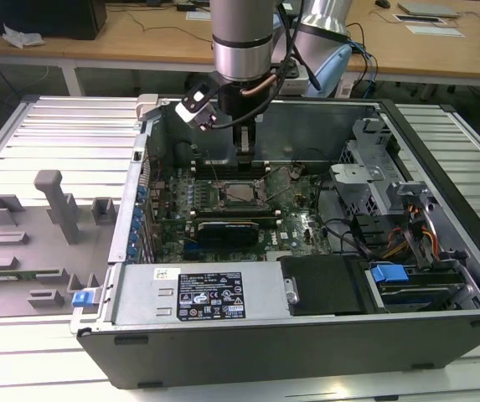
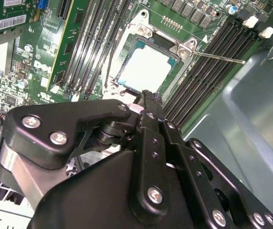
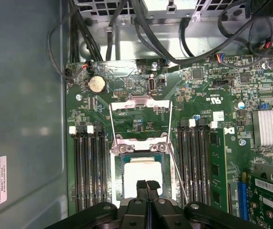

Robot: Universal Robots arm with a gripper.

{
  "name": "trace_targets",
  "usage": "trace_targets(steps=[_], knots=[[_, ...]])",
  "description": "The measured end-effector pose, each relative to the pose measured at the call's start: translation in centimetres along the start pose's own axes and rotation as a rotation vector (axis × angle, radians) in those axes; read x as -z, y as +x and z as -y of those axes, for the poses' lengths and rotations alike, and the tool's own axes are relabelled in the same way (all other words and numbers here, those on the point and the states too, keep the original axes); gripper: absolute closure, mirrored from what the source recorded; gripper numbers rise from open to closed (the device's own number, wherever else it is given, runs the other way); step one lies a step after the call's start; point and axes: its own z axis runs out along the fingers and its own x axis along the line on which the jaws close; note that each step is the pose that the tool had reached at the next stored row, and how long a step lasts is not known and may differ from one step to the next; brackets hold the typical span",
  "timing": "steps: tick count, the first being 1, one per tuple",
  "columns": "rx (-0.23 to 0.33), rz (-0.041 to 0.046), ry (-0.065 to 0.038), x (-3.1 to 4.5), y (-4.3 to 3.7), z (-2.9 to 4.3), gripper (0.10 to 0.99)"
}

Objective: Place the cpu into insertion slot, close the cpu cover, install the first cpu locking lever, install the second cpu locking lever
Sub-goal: 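Close the cpu cover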

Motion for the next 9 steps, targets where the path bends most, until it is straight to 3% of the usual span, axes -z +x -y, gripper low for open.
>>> trace_targets(steps=[9], knots=[[0.0,0.0008,0.0,0.32,0.0,-0.03,0.98]])
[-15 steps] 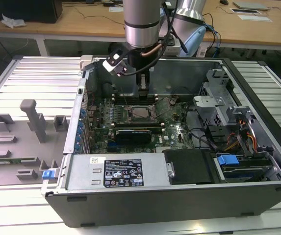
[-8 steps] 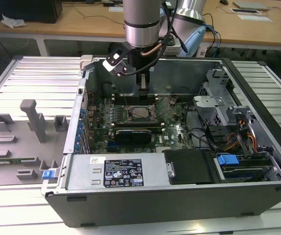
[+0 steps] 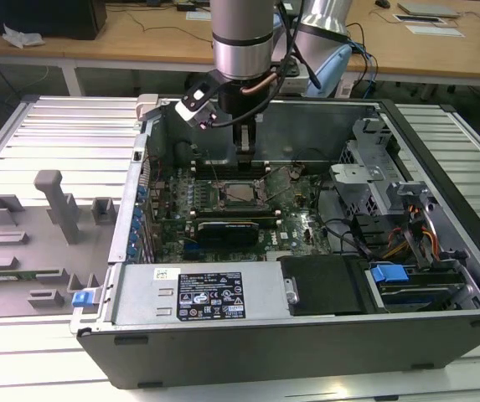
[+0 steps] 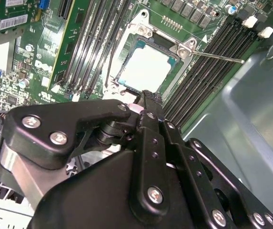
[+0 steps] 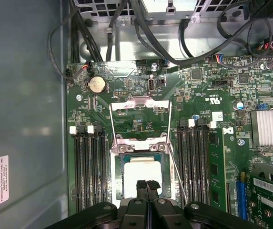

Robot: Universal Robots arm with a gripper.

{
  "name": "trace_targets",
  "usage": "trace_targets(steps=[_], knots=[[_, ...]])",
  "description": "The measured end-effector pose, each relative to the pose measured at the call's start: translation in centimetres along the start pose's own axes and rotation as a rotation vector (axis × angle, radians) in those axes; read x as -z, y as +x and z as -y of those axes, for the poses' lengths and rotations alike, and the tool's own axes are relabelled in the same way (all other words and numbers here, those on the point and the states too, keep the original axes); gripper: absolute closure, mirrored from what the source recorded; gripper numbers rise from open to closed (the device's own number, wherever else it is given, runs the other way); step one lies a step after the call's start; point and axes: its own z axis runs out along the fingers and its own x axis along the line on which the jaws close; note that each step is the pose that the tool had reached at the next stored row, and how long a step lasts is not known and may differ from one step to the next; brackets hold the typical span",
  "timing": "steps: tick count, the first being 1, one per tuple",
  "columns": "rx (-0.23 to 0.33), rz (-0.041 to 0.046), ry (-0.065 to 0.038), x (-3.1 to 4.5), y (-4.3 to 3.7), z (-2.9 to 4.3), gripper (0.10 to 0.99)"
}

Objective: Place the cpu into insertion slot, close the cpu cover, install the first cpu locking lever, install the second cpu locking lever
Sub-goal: 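Close the cpu cover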

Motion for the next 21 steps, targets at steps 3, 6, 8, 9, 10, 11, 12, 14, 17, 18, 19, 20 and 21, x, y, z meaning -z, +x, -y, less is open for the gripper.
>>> trace_targets(steps=[3,6,8,9,10,11,12,14,17,18,19,20,21], knots=[[0.0,0.0002,0.0,0.01,0.0,0.0,0.98],[0.0,0.0005,0.0,-0.01,0.02,-0.26,0.98],[0.0,0.0005,0.0,-0.03,0.03,-0.57,0.98],[0.0,0.0004,0.001,-0.09,0.05,-1.13,0.98],[0.0,0.0005,0.002,-0.12,0.07,-1.53,0.98],[0.0,0.0005,0.002,-0.15,0.09,-1.89,0.98],[0.0,0.0005,0.003,-0.18,0.1,-2.17,0.98],[0.0,0.0005,0.003,-0.22,0.12,-2.61,0.98],[0.0,0.0006,0.004,-0.3,0.17,-3.57,0.98],[0.0,0.0006,0.005,-0.34,0.19,-3.98,0.98],[0.0,0.0006,0.005,-0.35,0.19,-4.12,0.98],[0.0,0.0006,0.005,-0.37,0.2,-4.3,0.98],[0.0,0.0007,0.006,-0.39,0.21,-4.51,0.98]])
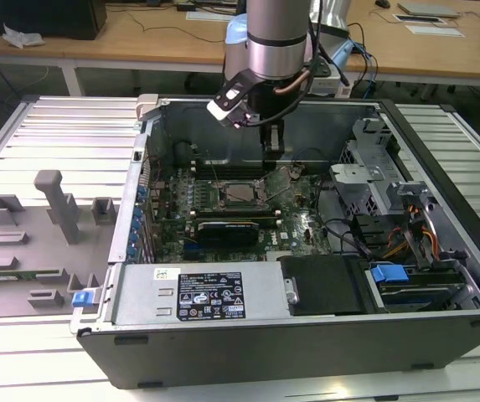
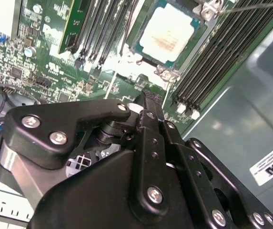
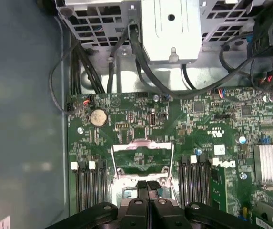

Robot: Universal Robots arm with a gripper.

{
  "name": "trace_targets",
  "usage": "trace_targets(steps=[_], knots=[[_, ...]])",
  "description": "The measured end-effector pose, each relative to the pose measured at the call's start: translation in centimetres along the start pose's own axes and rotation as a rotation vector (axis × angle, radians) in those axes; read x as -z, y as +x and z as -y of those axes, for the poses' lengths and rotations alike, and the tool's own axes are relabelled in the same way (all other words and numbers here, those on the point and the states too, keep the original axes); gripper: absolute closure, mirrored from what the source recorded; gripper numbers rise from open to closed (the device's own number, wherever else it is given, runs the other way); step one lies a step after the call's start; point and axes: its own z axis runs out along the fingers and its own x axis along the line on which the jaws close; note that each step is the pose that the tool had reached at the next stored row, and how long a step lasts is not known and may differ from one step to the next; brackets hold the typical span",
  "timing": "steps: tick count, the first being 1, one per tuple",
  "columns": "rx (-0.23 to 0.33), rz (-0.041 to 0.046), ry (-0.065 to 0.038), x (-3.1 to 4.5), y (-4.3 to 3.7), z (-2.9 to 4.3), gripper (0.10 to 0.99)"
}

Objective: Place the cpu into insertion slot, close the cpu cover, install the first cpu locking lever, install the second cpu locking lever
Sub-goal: 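Close the cpu cover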

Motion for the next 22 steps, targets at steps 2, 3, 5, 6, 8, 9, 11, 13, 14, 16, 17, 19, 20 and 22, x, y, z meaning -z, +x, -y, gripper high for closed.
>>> trace_targets(steps=[2,3,5,6,8,9,11,13,14,16,17,19,20,22], knots=[[0.0,0.0001,0.001,-0.04,0.02,-0.45,0.98],[0.0,0.0001,0.001,-0.07,0.04,-0.78,0.98],[0.0,0.0001,0.002,-0.09,0.05,-1.08,0.98],[0.0,0.0001,0.002,-0.1,0.06,-1.21,0.98],[0.0,0.0003,0.003,-0.13,0.07,-1.56,0.98],[0.0,0.0003,0.003,-0.14,0.08,-1.74,0.98],[0.0,0.0002,0.004,-0.17,0.1,-2.08,0.98],[0.0,0.0003,0.004,-0.21,0.12,-2.51,0.98],[0.0,0.0002,0.005,-0.22,0.12,-2.65,0.98],[0.0,0.0001,0.006,-0.29,0.16,-3.39,0.98],[0.0,0.0004,0.007,-0.32,0.18,-3.78,0.98],[0.0,0.0003,0.007,-0.36,0.2,-4.25,0.98],[0.0,0.0004,0.008,-0.42,0.22,-4.76,0.98],[0.0,0.0005,0.009,-0.68,0.24,-5.2,0.98]])
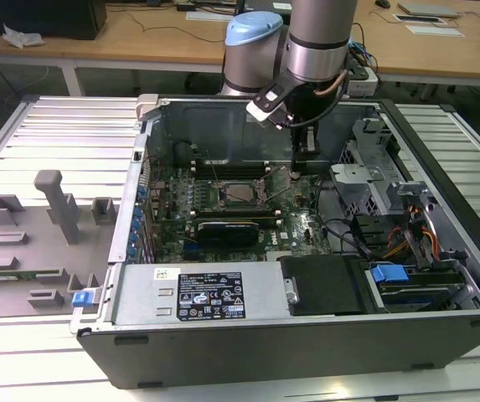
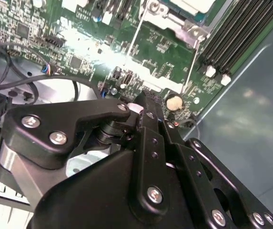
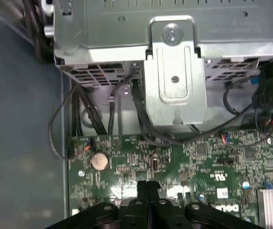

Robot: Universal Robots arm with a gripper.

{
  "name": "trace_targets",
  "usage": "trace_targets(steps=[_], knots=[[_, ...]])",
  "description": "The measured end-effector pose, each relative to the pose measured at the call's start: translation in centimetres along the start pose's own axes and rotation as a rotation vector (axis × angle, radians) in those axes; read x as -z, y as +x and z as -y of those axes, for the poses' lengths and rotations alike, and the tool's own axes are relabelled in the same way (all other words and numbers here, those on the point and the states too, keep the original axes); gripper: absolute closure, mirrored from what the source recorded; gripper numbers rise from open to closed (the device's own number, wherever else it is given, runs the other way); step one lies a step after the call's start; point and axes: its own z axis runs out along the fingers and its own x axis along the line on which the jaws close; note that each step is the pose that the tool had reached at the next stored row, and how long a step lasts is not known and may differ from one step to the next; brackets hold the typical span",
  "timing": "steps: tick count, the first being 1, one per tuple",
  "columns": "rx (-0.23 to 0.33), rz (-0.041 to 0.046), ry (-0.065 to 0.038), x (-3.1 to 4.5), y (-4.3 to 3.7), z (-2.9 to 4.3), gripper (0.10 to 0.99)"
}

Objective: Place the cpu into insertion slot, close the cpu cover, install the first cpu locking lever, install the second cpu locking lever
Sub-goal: 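Close the cpu cover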

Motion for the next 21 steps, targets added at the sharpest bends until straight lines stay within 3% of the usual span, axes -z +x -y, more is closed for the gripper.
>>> trace_targets(steps=[8,12,15,17,18,19,21], knots=[[0.005,-0.0001,0.008,-1.89,0.04,-0.51,0.98],[0.005,0.0,0.009,-1.96,0.03,-0.51,0.98],[0.004,0.0013,0.04,-1.99,0.03,-0.54,0.98],[0.003,0.0041,0.099,-2.04,0.04,-0.63,0.98],[0.003,0.0047,0.113,-2.05,0.04,-0.65,0.98],[0.003,0.0057,0.136,-2.06,0.04,-0.69,0.98],[0.003,0.0061,0.145,-2.06,0.04,-0.69,0.98]])
